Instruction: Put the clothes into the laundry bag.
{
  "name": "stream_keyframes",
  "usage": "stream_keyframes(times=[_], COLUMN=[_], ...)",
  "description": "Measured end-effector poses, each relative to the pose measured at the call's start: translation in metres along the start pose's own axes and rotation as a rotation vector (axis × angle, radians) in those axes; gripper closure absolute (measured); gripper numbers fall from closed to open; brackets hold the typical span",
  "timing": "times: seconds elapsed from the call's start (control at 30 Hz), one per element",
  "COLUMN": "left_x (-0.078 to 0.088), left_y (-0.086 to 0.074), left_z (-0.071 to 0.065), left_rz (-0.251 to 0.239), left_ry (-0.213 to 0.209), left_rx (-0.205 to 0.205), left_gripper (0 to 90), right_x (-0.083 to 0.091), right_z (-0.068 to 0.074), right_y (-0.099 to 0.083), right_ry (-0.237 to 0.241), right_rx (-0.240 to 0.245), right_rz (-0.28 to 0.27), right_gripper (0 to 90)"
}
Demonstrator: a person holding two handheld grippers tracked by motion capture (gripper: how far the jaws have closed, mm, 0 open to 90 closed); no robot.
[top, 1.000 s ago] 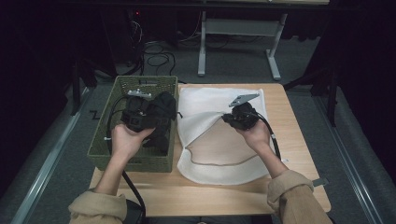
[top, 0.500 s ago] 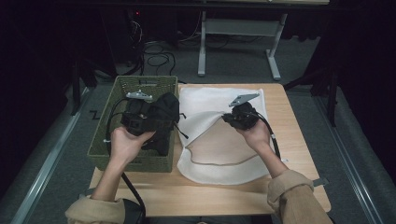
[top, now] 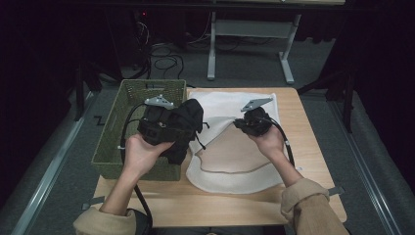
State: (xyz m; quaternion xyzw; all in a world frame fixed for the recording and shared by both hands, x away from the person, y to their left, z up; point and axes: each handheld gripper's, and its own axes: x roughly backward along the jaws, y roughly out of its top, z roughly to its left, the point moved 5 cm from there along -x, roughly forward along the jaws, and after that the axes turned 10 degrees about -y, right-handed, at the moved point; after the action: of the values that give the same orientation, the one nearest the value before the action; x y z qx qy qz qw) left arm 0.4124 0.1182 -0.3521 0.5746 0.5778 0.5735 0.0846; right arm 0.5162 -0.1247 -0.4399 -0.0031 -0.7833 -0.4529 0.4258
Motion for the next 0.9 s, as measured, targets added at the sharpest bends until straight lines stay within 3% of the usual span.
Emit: stream_keyframes(times=[0.47,0.6,0.9], left_x=[-0.009,-0.019,-0.034], left_y=[0.012,0.013,0.013], left_z=[-0.024,-0.03,-0.037], left_rz=[-0.024,0.004,0.04], left_ry=[-0.087,-0.087,-0.131], left_rx=[-0.037,-0.055,-0.077], left_gripper=[58.8,58.7,58.7], right_x=[-0.002,-0.001,-0.003], right_z=[0.002,0.001,0.004], right_y=[0.001,0.0,0.001], right_ry=[0.004,0.007,0.011], right_rx=[-0.011,-0.009,-0.008], right_rz=[0.002,0.002,-0.001], right_gripper=[87.2,87.2,87.2])
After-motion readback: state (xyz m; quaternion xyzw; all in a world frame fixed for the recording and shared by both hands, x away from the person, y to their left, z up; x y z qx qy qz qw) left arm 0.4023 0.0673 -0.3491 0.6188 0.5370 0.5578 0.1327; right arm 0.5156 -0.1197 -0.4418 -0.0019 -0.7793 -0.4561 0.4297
